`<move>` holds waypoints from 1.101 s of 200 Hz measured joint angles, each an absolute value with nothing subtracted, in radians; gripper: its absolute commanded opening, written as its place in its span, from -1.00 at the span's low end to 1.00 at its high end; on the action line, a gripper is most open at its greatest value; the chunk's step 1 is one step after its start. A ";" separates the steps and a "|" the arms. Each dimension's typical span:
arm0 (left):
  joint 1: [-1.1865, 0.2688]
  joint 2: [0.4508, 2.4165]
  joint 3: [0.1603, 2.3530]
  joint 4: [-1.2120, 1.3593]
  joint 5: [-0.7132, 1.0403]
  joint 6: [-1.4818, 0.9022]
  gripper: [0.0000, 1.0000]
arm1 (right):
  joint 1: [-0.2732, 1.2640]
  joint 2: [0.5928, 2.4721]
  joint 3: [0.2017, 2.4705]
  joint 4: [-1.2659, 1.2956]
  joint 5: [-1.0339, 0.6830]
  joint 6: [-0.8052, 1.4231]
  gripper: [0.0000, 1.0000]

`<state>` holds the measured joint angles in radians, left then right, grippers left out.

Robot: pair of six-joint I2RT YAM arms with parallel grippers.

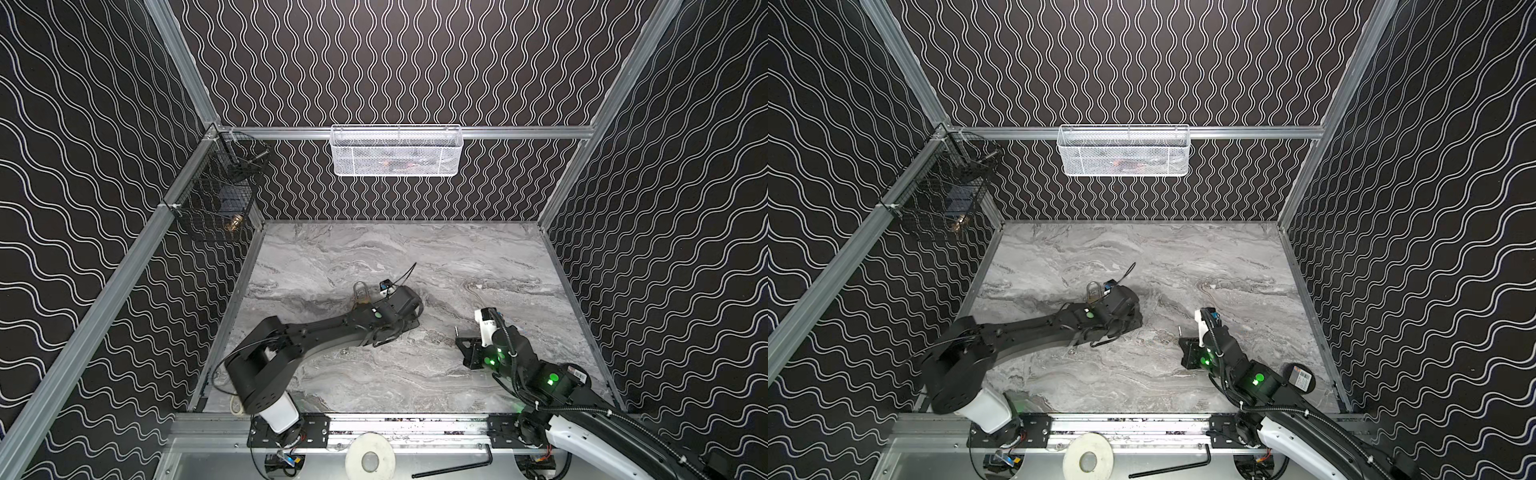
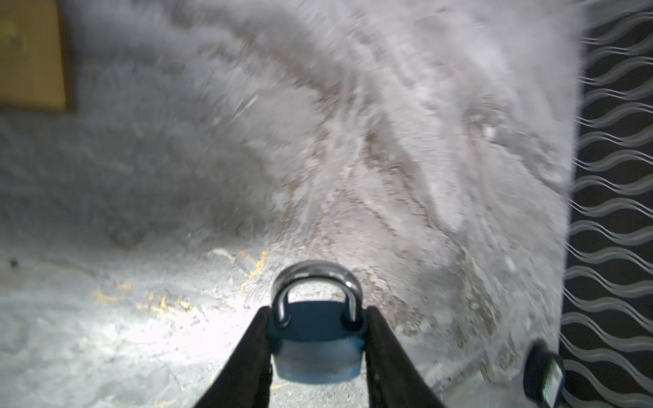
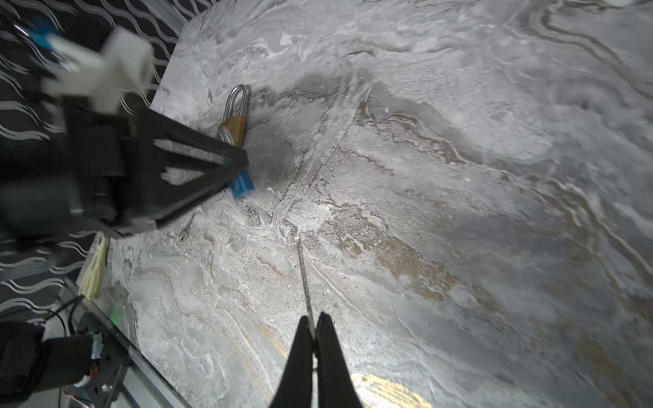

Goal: Unlock with the key
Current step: 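Carry the blue padlock toward the key while the right gripper raises it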

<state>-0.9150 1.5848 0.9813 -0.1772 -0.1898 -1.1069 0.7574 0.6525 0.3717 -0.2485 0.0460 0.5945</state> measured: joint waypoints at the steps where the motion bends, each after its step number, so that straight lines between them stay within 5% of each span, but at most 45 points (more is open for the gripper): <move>1: -0.915 1.581 0.979 -0.174 -0.190 -1.103 -0.63 | 0.757 0.658 0.374 -0.245 0.043 0.591 -1.00; 96: -0.878 1.157 0.530 0.301 -0.233 -0.918 -0.80 | 0.759 0.825 0.427 -0.063 -0.042 0.527 -1.00; 220: -0.859 1.422 0.418 1.006 -0.044 -1.124 -0.89 | 0.839 1.076 0.588 -0.053 0.017 0.542 -1.00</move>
<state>-0.8593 1.4220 0.4183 1.0061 -0.0441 -1.1244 0.8394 1.0760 0.5884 -0.0532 0.0166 0.5419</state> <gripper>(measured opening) 0.397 0.061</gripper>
